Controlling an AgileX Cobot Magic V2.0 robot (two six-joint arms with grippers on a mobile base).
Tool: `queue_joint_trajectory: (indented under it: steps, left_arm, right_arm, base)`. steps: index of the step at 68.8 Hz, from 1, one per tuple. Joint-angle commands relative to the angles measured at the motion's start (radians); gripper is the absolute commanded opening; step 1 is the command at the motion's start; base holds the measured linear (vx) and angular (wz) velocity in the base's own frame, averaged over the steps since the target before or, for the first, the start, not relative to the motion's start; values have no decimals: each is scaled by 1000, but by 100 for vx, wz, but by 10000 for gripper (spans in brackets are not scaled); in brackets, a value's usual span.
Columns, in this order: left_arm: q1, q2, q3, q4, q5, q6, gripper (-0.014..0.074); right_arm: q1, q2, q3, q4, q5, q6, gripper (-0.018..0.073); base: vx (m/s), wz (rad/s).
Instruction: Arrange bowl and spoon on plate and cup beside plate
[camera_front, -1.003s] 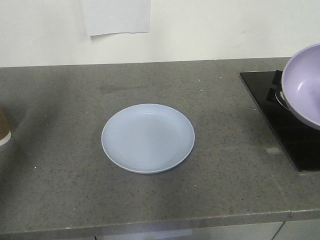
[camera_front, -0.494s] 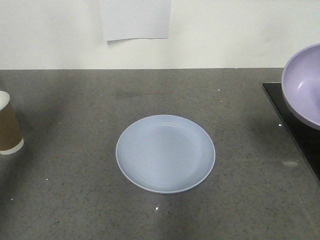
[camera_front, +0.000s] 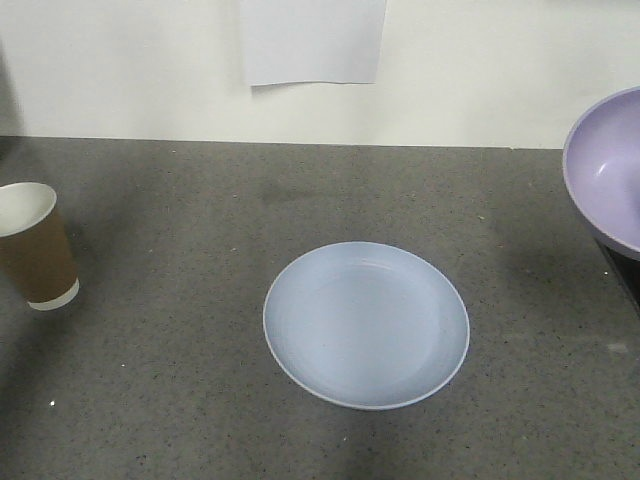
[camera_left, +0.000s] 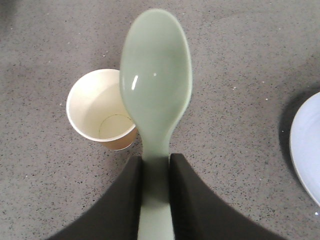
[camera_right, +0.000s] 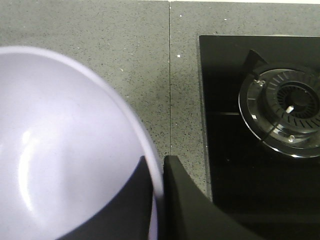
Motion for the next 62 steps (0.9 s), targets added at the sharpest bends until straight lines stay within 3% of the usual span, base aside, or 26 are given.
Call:
queue_joint_trajectory:
  steps: [1, 62]
  left_arm:
    - [-7, -23, -28, -7, -23, -3, -6]
    - [-7, -23, -28, -7, -23, -3, -6]
  right_arm:
    - [-4, -8, -28, -4, -57, -6, -6]
    - [-4, -8, -28, -4, -57, -6, -6]
  base:
    - [2, 8]
    - [0, 1]
